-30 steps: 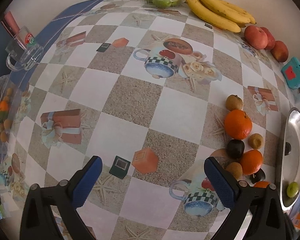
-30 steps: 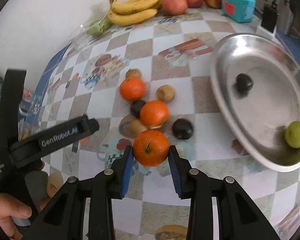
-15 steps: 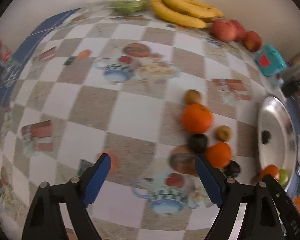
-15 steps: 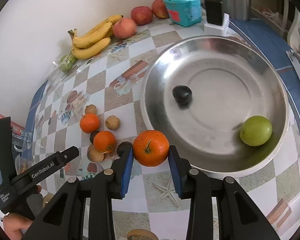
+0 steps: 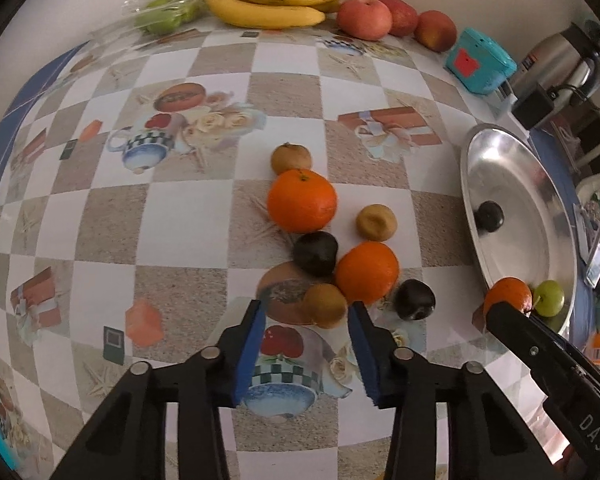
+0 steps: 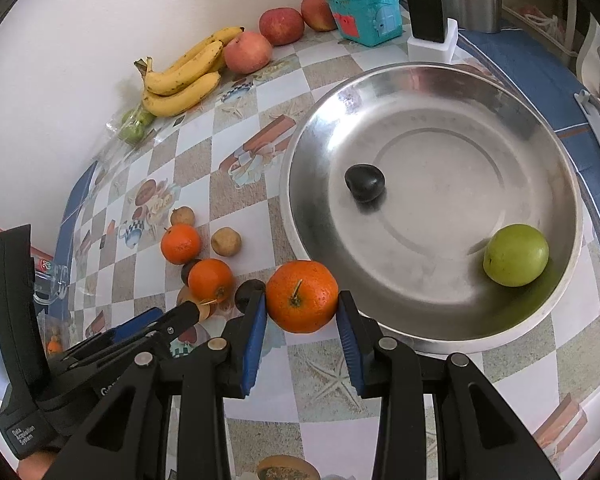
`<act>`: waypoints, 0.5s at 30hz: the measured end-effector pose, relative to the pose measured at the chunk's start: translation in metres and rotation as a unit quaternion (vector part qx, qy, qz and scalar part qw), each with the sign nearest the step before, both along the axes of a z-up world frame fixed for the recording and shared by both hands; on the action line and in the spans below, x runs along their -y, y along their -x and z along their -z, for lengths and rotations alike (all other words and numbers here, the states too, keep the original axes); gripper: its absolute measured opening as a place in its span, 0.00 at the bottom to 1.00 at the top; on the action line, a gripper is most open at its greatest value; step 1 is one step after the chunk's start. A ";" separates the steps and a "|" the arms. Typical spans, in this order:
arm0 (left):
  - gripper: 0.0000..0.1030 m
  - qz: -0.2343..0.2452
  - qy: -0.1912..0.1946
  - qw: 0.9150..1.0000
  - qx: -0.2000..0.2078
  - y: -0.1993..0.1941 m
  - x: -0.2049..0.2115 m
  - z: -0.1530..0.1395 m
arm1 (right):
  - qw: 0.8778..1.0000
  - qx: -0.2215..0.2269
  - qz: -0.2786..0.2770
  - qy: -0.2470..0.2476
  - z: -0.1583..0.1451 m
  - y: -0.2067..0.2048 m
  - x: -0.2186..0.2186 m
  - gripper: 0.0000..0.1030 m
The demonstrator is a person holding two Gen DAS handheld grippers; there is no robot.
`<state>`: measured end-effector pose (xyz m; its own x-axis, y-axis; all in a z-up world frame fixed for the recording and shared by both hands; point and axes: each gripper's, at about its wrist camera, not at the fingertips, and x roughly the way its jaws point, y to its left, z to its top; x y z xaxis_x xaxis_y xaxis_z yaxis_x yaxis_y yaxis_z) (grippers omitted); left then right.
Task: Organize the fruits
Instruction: 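Grasp the kiwi with the left tool while the right tool carries the orange to the bowl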
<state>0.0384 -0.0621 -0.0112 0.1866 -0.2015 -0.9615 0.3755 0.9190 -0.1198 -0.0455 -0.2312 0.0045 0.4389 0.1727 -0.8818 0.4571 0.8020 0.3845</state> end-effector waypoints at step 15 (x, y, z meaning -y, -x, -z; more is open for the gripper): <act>0.26 0.037 0.000 0.999 0.010 -0.001 0.025 0.006 | 1.000 0.000 0.002 -0.005 0.000 0.001 0.001 0.36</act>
<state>0.0392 -0.0873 -0.0170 0.1909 -0.2144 -0.9579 0.4442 0.8891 -0.1105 -0.0462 -0.2324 0.0045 0.4400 0.1792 -0.8799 0.4598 0.7967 0.3922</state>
